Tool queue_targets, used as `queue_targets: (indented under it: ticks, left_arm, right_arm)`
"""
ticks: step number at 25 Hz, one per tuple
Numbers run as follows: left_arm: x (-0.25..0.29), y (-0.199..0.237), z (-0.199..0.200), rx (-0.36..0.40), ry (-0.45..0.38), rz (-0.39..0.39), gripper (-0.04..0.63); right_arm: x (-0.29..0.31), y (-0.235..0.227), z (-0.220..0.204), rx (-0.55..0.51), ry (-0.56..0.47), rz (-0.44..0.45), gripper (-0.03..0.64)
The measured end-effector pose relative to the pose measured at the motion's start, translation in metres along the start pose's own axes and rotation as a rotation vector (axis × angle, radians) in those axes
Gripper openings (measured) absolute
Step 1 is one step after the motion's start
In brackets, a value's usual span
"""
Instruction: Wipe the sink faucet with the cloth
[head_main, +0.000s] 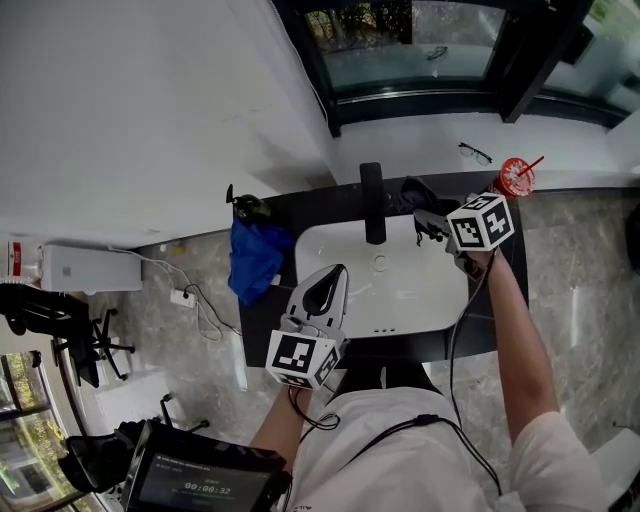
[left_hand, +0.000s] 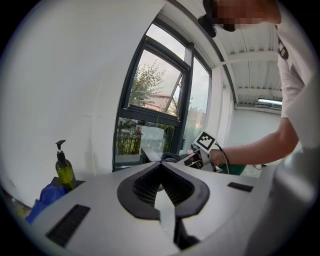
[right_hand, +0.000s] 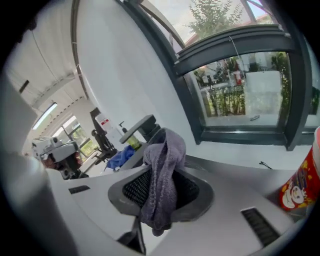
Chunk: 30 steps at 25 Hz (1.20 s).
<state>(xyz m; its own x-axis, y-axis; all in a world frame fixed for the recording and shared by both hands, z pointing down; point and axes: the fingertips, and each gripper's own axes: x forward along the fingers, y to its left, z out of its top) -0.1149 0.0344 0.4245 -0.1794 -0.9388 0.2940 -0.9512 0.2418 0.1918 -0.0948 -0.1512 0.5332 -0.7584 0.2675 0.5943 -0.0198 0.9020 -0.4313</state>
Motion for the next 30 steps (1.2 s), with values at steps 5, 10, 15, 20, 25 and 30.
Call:
queue_targets:
  ticks: [5,10,15,20,25,30]
  left_arm:
    - [-0.003,-0.002,-0.001,0.011,0.008,-0.01,-0.008]
    - [-0.005,-0.005,0.001,0.016,0.002,-0.01,-0.008]
    - [-0.009,-0.003,0.002,0.018,-0.003,0.0,-0.008]
    - [-0.011,-0.003,-0.001,0.005,-0.004,0.01,-0.008]
    - [-0.01,-0.004,0.0,0.004,-0.003,0.011,-0.008]
    - [-0.01,0.0,0.0,0.004,-0.004,0.02,-0.008]
  right_arm:
    - [-0.024,0.071,-0.02,-0.173,0.052,0.298,0.098]
    - [-0.006,0.104,-0.04,-0.397,0.225,0.342,0.098]
    - [0.008,0.11,-0.031,-0.416,0.289,0.369,0.098]
    - [0.019,0.106,-0.03,-0.432,0.38,0.373,0.098]
    - [0.028,0.096,-0.023,-0.402,0.459,0.357,0.098]
    - [0.035,0.081,-0.008,-0.38,0.464,0.306,0.098]
